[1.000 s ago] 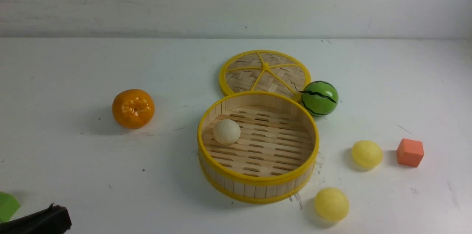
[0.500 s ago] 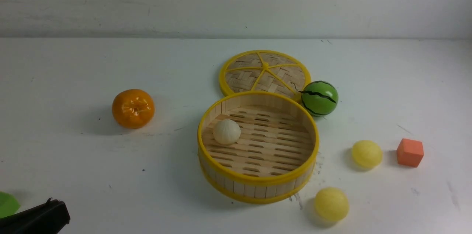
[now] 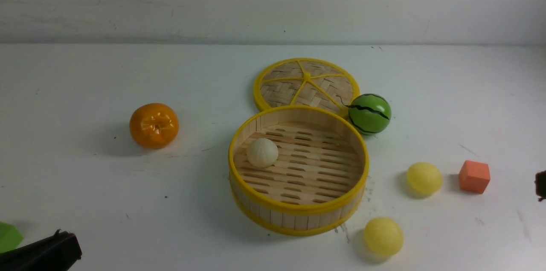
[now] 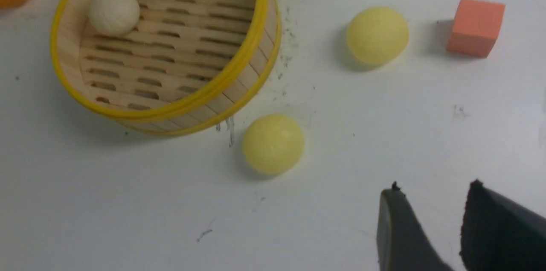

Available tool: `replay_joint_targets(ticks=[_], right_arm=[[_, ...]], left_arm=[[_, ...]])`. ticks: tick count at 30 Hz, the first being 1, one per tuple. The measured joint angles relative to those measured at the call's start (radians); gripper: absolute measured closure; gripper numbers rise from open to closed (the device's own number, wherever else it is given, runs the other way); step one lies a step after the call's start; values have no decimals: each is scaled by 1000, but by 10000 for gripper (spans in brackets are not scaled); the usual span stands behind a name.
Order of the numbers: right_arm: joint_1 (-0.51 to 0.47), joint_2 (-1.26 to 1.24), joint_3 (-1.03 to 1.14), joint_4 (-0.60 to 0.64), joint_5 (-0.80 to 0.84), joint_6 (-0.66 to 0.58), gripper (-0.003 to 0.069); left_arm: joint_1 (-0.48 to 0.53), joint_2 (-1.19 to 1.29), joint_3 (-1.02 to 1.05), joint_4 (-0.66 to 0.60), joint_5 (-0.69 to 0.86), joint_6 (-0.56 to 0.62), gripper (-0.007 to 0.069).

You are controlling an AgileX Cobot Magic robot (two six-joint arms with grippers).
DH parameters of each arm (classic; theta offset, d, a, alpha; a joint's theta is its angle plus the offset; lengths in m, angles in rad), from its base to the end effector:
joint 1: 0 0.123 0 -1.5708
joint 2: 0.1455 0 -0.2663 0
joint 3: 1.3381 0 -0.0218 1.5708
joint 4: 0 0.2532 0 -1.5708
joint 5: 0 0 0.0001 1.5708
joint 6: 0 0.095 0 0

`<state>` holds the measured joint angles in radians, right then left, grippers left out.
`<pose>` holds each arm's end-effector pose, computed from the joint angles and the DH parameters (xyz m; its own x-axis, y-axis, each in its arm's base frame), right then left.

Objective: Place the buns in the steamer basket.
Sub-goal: Use the right arm to grab a steamed stuffed bun

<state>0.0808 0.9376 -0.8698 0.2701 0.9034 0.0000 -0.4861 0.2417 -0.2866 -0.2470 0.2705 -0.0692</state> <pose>0.1858 0.0350 0.3141 -0.7845 0.1022 -0.6116 -0.0829 0.9602 0.2668 0.0815 -0.0501 0.2661 -0.2682 -0.2000 -0.9424 0.4640 0.8304 -0.3083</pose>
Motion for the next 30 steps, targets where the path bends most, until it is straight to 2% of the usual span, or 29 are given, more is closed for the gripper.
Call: replay_joint_targets(ticks=[7, 9, 10, 13, 16, 30], right_arm=[[41, 324, -131, -15, 80, 0, 432], [93, 414, -158, -18, 79, 0, 432], [163, 476, -181, -20, 75, 0, 432], [270, 574, -214, -22, 57, 0, 425], [327, 643, -246, -22, 41, 24, 414], [329, 812, -280, -78, -90, 72, 406]], left_arm=[[0, 0, 0, 0, 0, 0, 637], [0, 0, 0, 0, 0, 0, 637], [0, 0, 0, 0, 0, 0, 637], [0, 0, 0, 0, -1, 0, 637], [0, 0, 0, 0, -1, 0, 636], [0, 0, 0, 0, -1, 0, 625]])
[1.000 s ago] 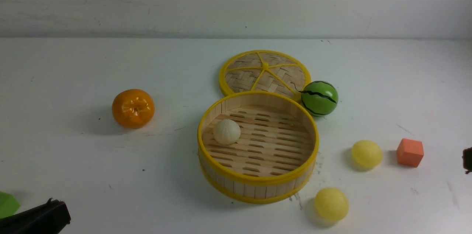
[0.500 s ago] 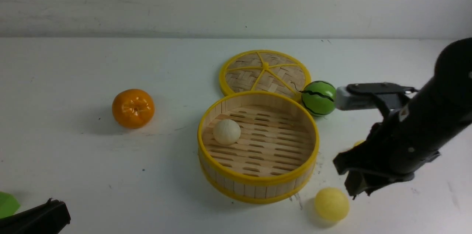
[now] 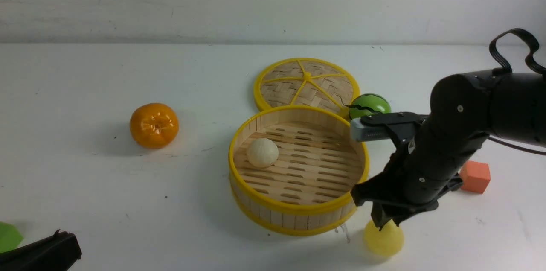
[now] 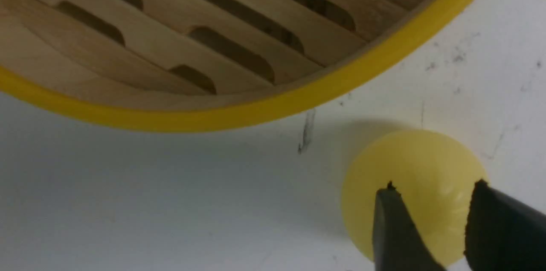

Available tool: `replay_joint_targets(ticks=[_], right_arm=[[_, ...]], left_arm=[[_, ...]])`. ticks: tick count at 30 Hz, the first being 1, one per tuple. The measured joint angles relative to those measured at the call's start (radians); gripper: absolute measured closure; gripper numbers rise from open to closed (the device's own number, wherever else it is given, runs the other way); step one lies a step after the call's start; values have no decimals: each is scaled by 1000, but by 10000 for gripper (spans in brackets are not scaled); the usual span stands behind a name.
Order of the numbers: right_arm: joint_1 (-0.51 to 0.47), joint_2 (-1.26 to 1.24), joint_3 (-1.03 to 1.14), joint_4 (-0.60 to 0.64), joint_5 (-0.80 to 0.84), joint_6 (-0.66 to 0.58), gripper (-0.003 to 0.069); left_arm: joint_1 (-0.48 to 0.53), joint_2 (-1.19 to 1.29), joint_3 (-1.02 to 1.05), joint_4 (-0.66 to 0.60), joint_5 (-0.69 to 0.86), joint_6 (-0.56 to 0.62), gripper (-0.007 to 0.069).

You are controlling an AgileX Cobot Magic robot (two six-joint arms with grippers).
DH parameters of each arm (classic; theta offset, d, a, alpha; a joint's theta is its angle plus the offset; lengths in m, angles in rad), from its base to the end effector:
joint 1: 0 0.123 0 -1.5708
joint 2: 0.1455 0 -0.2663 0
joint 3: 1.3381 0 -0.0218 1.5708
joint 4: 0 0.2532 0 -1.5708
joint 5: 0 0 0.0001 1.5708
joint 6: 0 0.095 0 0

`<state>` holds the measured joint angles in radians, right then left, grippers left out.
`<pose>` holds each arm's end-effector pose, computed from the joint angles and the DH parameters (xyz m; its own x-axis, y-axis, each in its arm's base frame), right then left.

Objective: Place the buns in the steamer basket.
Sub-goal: Use the right arm to grab a steamed stuffed bun, then use the right arm to put the steamed stuffed bun into the steamer

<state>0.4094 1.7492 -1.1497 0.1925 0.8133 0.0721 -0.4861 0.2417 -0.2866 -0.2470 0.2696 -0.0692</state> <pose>0.3064 0.1474 0.1793 -0.9561 -0.1949 -0.2191 -0.2364 0.9543 0.1830 0.0816 -0.0501 0.2662 -0.2674 -0.2004 -0.9425 0.4641 0.8304 -0.3083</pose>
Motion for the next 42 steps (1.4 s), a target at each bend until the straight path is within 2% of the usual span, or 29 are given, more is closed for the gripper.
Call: replay_joint_targets(ticks=[14, 18, 21, 23, 29, 33, 42], right_arm=[[-9, 65, -4, 1, -17, 11, 419], [-9, 72, -7, 2, -21, 11, 489], [-9, 67, -7, 2, -11, -10, 625], [-9, 54, -10, 2, 7, -14, 657], [6, -31, -115, 2, 132, -16, 654], [48, -55, -247, 43, 147, -49, 652], [88, 220, -508, 82, 120, -65, 645]], left_arm=[[0, 0, 0, 0, 0, 0, 615], [0, 0, 0, 0, 0, 0, 614], [0, 0, 0, 0, 0, 0, 613], [0, 0, 0, 0, 0, 0, 610], [0, 0, 0, 0, 0, 0, 608], [0, 0, 0, 0, 0, 0, 608], [0, 0, 0, 0, -11, 0, 605]])
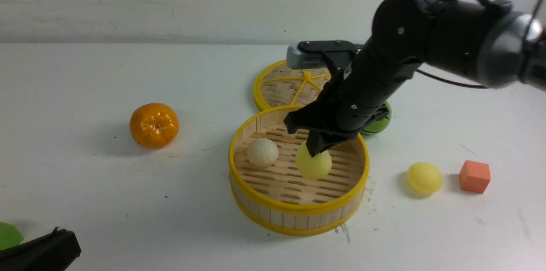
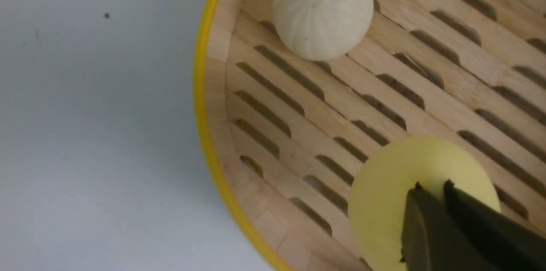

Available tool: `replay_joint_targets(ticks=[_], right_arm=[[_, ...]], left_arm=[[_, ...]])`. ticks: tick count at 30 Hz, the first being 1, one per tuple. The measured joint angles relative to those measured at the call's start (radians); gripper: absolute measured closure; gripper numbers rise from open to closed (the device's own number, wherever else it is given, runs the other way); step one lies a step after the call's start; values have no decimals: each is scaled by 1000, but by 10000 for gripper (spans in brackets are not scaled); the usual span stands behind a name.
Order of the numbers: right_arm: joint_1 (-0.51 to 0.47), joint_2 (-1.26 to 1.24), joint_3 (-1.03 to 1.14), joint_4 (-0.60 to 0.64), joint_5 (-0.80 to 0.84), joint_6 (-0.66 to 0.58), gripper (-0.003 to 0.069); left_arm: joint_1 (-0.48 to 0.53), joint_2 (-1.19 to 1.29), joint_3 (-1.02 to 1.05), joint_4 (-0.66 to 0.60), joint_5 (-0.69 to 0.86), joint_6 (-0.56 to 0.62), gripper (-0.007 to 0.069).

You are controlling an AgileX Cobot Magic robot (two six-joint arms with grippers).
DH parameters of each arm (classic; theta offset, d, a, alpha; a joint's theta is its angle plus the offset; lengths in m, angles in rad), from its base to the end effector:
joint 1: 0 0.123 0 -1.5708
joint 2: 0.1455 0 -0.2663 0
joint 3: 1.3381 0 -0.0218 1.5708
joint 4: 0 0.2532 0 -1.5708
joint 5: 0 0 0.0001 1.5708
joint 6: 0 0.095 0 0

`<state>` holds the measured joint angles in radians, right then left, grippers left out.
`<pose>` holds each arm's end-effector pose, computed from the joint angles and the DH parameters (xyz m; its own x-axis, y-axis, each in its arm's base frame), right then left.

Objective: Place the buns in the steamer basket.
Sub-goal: Use the right arm to put the steamed stuffed bun into the steamer, then use the right arm to grab a steamed stuffed bun

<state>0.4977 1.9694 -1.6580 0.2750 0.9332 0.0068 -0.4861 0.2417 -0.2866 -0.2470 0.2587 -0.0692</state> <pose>0.3664 0.2227 0.2316 -0.8802 -0.2868 -0.3781 -0.4004 0.8765 0.2673 0.0818 -0.0500 0.2672 -0.2582 -0.2061 -0.9438 0.4647 0.8300 -0.3084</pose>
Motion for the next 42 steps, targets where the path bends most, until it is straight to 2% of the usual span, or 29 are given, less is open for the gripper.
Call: replay_joint_targets(ticks=[4, 9, 10, 11, 12, 15, 18, 21, 25, 29, 35, 38, 42], right_arm=[[0, 108, -65, 0, 6, 20, 625], [0, 146, -97, -29, 11, 63, 522], [0, 146, -98, -30, 13, 65, 460], [0, 145, -98, -30, 14, 65, 440], [0, 138, -98, -30, 24, 65, 337], [0, 114, -98, -31, 52, 66, 218], [0, 44, -97, -49, 89, 59, 148], [0, -52, -97, -114, 115, 56, 143], [-15, -139, -98, -237, 164, 67, 187], [-122, -176, -91, -345, 279, 129, 305], [-236, -177, 56, -303, 252, 147, 431], [-265, -176, 112, -275, 197, 147, 439], [-312, -153, 153, -216, 146, 146, 400]], left_arm=[[0, 0, 0, 1, 0, 0, 603], [0, 0, 0, 2, 0, 0, 603], [0, 0, 0, 2, 0, 0, 603], [0, 0, 0, 2, 0, 0, 603], [0, 0, 0, 2, 0, 0, 603], [0, 0, 0, 2, 0, 0, 600], [0, 0, 0, 2, 1, 0, 596], [0, 0, 0, 2, 1, 0, 596], [0, 0, 0, 2, 1, 0, 594], [0, 0, 0, 2, 3, 0, 587], [0, 0, 0, 3, 3, 0, 585], [0, 0, 0, 3, 3, 0, 585], [0, 0, 0, 3, 3, 0, 578]])
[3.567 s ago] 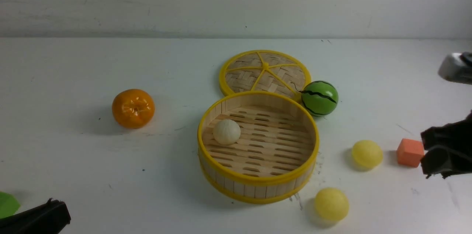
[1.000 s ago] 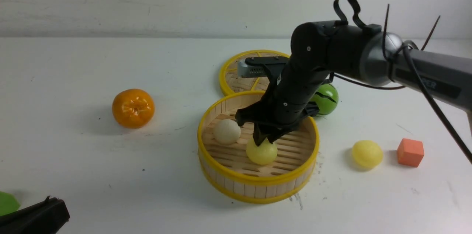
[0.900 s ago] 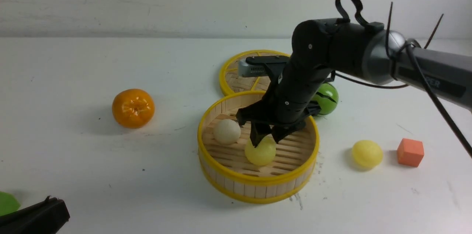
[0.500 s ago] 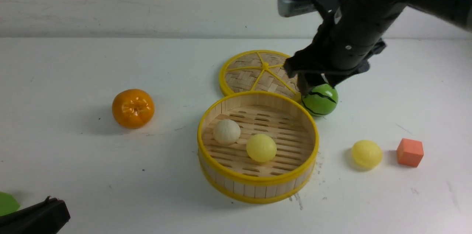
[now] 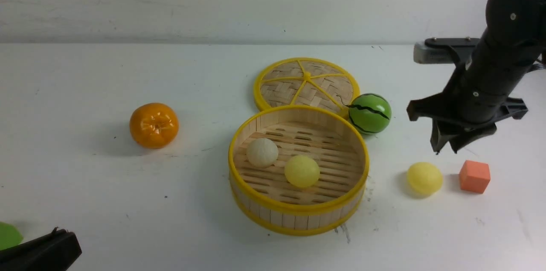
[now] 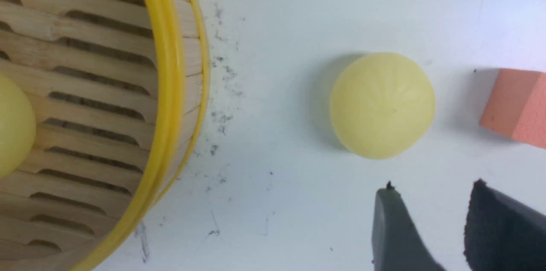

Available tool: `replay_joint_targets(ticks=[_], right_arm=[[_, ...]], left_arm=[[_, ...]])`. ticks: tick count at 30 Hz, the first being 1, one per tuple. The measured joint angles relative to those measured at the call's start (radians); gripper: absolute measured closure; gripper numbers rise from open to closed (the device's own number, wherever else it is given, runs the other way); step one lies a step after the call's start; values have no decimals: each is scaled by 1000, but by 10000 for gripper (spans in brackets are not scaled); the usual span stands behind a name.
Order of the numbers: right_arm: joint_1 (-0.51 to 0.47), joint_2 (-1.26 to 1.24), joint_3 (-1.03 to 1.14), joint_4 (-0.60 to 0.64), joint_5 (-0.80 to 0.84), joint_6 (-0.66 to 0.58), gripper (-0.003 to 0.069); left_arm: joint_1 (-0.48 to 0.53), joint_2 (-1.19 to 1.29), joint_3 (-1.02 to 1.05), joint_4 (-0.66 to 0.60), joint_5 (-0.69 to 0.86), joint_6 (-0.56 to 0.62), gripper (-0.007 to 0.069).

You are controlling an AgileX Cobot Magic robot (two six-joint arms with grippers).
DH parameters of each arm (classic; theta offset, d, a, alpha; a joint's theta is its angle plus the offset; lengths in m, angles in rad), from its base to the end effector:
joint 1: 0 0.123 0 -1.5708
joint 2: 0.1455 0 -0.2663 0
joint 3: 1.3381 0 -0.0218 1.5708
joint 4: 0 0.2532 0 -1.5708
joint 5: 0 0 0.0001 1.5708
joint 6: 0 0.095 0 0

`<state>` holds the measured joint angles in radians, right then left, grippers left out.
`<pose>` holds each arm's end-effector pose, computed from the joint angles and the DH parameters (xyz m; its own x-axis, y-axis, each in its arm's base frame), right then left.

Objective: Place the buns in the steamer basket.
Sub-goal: Use the right arm to grab a steamed stuffed bun

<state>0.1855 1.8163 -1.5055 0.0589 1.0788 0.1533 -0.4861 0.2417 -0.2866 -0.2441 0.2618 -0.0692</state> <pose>0.3709 0.0746 0.2428 -0.9676 0.0015 -0.2525 -0.0238 0.9950 0.0971 0.0818 -0.0500 0.2669 -0.2595 -0.2022 -0.9443 0.4646 0.8311 -0.3056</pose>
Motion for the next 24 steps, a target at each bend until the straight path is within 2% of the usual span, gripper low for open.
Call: replay_joint_targets(ticks=[6, 24], right_arm=[[-15, 76, 0, 33, -29, -16, 328], [-15, 191, 0, 7, -148, -24, 323]], left_arm=[[0, 0, 0, 0, 0, 0, 574], [0, 0, 0, 0, 0, 0, 563]])
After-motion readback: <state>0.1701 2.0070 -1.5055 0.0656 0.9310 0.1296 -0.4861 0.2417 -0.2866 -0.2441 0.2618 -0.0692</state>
